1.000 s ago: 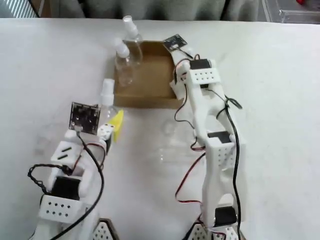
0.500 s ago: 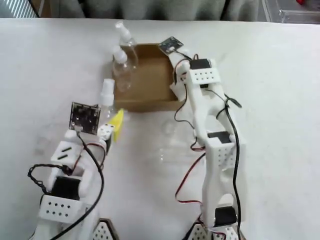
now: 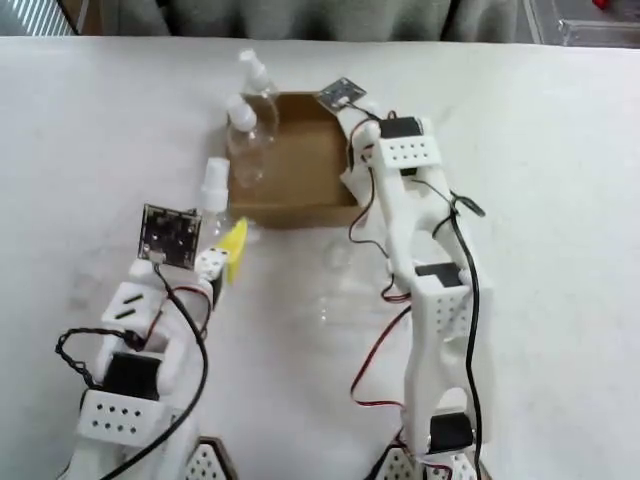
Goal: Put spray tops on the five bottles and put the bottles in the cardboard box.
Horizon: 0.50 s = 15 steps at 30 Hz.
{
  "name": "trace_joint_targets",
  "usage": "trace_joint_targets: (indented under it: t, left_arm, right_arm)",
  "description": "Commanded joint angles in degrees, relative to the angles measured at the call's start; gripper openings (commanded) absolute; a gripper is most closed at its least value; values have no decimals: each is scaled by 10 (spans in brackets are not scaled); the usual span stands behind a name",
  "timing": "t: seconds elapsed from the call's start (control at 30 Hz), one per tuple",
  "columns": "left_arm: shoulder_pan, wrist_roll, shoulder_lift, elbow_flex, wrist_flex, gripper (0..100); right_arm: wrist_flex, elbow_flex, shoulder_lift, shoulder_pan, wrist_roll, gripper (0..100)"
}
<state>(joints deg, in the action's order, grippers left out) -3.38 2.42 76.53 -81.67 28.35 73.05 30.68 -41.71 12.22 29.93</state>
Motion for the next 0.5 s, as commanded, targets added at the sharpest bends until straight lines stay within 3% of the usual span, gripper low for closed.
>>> trace_joint_targets:
  t: [0.0,0.47]
  left_arm:
    - [5,-3,-6,38,-17,23]
    - [5,-2,-6,38,-17,23]
  right_arm:
    - [25,-11,11,7,9,15]
    - [24,-5,13,7,7,24]
